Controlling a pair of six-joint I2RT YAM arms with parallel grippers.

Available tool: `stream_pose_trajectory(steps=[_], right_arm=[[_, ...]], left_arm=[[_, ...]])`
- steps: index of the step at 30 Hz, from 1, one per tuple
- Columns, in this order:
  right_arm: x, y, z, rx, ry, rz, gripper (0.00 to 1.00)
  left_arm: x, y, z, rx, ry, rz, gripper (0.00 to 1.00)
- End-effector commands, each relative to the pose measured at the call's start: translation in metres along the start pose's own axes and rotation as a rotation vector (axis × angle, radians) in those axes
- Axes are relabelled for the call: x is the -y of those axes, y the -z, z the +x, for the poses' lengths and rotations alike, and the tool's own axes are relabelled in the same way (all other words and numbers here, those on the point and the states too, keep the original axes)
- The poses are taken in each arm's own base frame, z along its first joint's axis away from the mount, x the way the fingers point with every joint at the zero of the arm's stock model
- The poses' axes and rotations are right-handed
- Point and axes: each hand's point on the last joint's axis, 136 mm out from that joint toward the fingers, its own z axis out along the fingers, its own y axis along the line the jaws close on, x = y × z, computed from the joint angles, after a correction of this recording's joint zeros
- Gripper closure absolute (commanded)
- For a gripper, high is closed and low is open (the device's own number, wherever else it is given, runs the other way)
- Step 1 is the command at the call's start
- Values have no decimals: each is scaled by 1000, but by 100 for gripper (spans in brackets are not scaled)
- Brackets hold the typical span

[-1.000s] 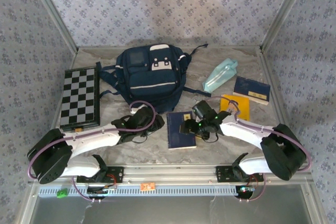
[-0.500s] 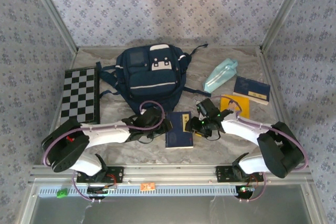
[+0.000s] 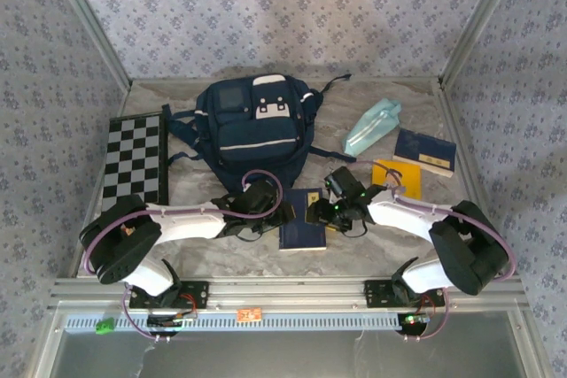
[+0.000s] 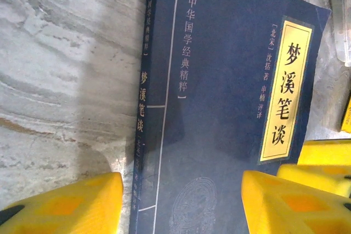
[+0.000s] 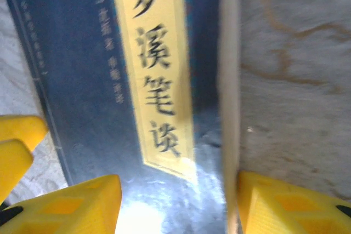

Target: Pack books, pencil case, and school supplies into a backpack

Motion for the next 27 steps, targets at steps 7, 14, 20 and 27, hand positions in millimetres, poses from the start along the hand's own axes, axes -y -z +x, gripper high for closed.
stream_pose_trajectory(steps=[7,14,20,27], right_arm=[[-27,6,-2,-19,82,-95,41],[-35,20,-1,-5,113,-126,44],[-34,32,0,10,120,-181,52],[-44,35,2,5,130,-252,59]], left_arm=[[-5,-5,-1,1,-2,-25,44],[-10,-5,-1,4,-5,-42,45],[-9,-4,-3,6,-10,-45,45],[-8,-5,-2,0,-10,-41,46]])
